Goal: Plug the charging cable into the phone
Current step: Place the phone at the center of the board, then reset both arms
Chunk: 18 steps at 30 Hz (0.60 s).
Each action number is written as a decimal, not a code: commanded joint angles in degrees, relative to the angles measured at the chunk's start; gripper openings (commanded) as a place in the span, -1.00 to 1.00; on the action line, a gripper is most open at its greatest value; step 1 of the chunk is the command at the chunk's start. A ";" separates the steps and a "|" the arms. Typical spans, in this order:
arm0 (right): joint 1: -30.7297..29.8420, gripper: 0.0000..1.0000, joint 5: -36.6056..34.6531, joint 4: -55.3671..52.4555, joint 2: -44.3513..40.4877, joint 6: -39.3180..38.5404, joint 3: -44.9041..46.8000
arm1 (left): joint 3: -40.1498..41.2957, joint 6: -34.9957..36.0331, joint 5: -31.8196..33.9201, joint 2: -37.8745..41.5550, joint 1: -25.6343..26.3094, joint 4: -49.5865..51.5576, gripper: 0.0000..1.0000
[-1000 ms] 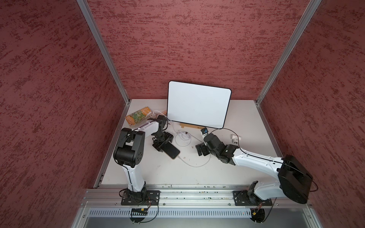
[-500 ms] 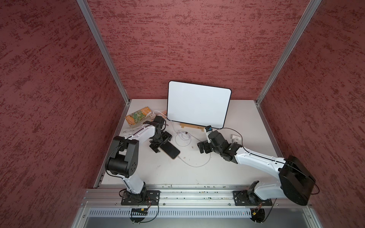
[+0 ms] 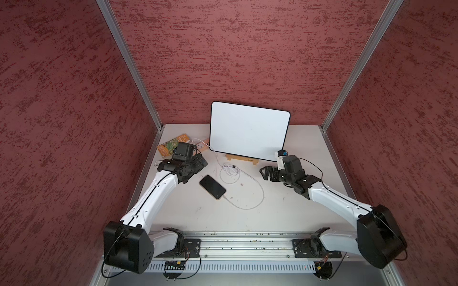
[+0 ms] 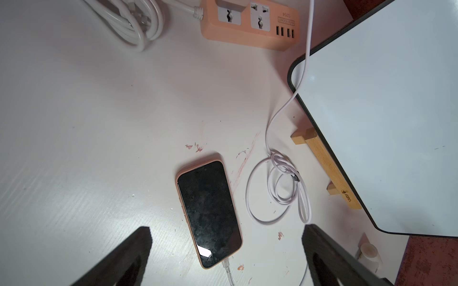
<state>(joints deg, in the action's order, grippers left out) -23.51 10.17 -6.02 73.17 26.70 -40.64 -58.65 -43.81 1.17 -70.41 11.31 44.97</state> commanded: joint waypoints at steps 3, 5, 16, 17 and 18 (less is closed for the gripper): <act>8.33 0.97 4.11 -1.84 -4.17 2.06 -0.99 | -0.60 7.02 1.48 -0.13 -2.88 -2.41 1.00; 10.99 0.97 3.89 -2.59 -5.42 1.90 -1.54 | 0.98 7.97 -1.46 0.36 -4.64 -5.01 1.00; 18.18 0.97 -10.04 4.08 -9.99 -8.68 2.03 | 11.00 14.99 -2.81 5.76 -9.20 -22.26 1.00; 18.30 0.97 -12.71 6.50 -11.35 -10.14 3.77 | 11.61 15.36 -2.52 6.33 -9.27 -23.16 1.00; 18.35 0.97 -15.18 8.98 -12.67 -11.61 5.55 | 12.42 15.65 -2.29 6.89 -9.30 -24.18 1.00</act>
<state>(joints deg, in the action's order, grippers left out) -5.82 4.03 -4.08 63.68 20.97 -38.28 -47.53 -31.62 -1.96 -65.60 2.59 27.79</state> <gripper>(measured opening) 0.985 0.997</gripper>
